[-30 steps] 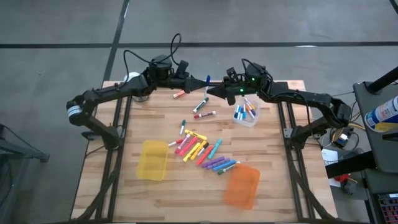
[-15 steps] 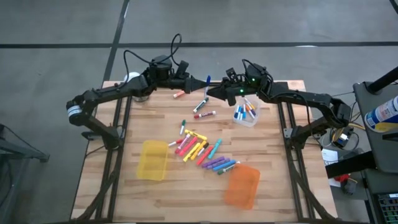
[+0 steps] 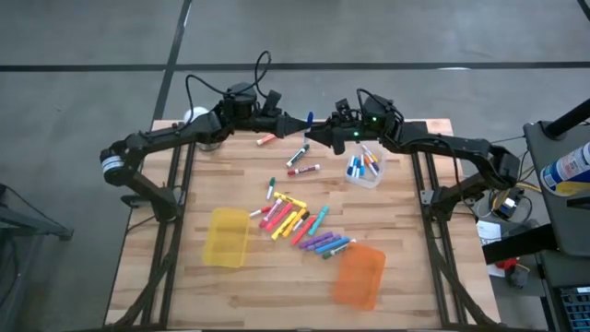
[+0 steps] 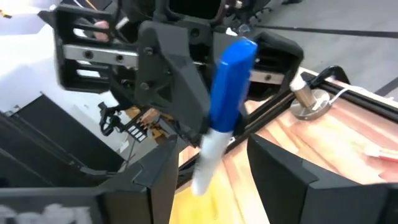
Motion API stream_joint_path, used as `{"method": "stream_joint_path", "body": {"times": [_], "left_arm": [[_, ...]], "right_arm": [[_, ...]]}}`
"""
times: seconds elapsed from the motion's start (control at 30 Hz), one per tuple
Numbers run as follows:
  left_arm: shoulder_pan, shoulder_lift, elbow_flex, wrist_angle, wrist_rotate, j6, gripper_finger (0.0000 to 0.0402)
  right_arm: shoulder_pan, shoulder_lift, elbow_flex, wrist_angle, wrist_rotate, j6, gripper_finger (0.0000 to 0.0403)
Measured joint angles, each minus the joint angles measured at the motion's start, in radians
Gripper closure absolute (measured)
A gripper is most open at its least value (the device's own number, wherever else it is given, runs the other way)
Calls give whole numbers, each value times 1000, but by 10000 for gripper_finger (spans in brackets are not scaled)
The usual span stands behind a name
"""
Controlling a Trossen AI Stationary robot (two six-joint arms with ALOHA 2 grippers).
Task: Pick & Place Markers
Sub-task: Put the small dark blue highlighter pen into the transparent bin
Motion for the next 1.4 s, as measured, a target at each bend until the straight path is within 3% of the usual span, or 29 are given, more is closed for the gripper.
{"method": "stream_joint_path", "body": {"times": [0.2, 0.43, 0.6, 0.83, 1.0, 1.27, 1.4], "left_arm": [[0, 0, 0, 9, -2, -1, 374], [-3, 5, 0, 14, -8, -1, 365], [-3, 5, 0, 18, -2, 2, 326], [25, -6, 0, 18, -12, 18, 236], [64, -39, 0, 9, -11, 17, 207], [68, -84, 0, -110, -5, 56, 205], [68, -89, 0, -175, 2, 51, 205]], "right_arm": [[0, 9, 0, -8, 1, 9, 264], [0, 8, 0, -11, -12, 5, 373], [0, 8, 0, -12, -15, 14, 375], [-7, 1, 0, -23, -20, 59, 375], [-48, -47, 0, -241, -8, 103, 375], [-177, -172, 0, -813, 169, 121, 375], [-236, -178, -3, -1006, 219, 107, 375]]}}
